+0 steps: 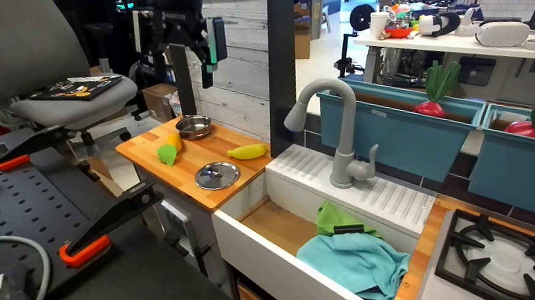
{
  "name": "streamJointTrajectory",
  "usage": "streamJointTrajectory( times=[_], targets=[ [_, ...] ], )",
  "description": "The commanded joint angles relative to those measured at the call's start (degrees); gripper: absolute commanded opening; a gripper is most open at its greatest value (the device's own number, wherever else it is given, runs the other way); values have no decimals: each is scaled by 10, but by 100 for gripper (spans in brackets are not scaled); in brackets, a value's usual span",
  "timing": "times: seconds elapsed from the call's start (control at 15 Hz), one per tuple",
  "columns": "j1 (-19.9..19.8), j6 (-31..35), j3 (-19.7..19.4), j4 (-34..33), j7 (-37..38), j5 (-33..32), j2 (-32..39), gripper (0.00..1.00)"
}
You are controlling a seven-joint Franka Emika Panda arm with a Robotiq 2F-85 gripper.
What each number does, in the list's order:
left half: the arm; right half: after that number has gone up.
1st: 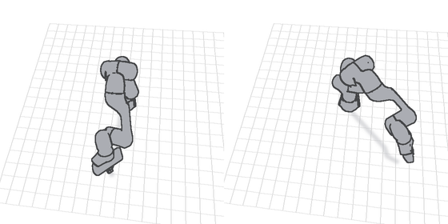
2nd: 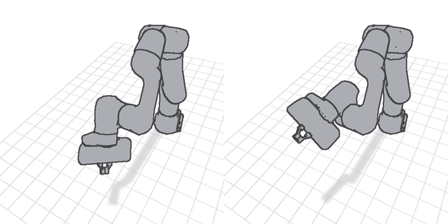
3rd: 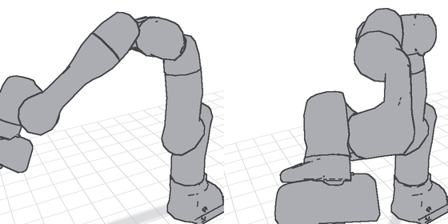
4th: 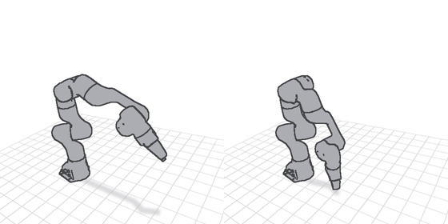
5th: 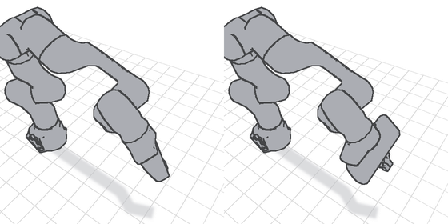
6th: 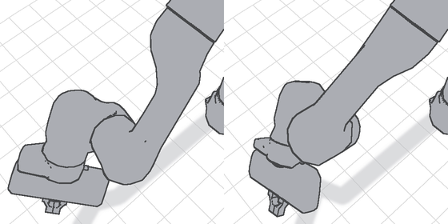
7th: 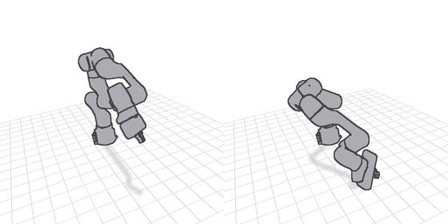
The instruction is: Put the carrot in the pot, move the banana to the left of the counter, then slide the spout to the right
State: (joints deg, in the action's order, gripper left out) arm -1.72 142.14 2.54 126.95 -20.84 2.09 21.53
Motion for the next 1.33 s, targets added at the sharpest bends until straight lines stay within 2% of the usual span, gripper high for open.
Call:
streamJointTrajectory(
  times=[0.0, 0.47, 0.87, 1.27],
  targets=[
    [12, 44, 12, -5, 13, -26, 45, 100],
    [65, 59, 17, -86, 47, -99, 158, 100],
    [88, 62, 36, -171, 34, -117, 246, 100],
    [114, 40, 31, -248, 34, -144, 318, 100]
  ],
)
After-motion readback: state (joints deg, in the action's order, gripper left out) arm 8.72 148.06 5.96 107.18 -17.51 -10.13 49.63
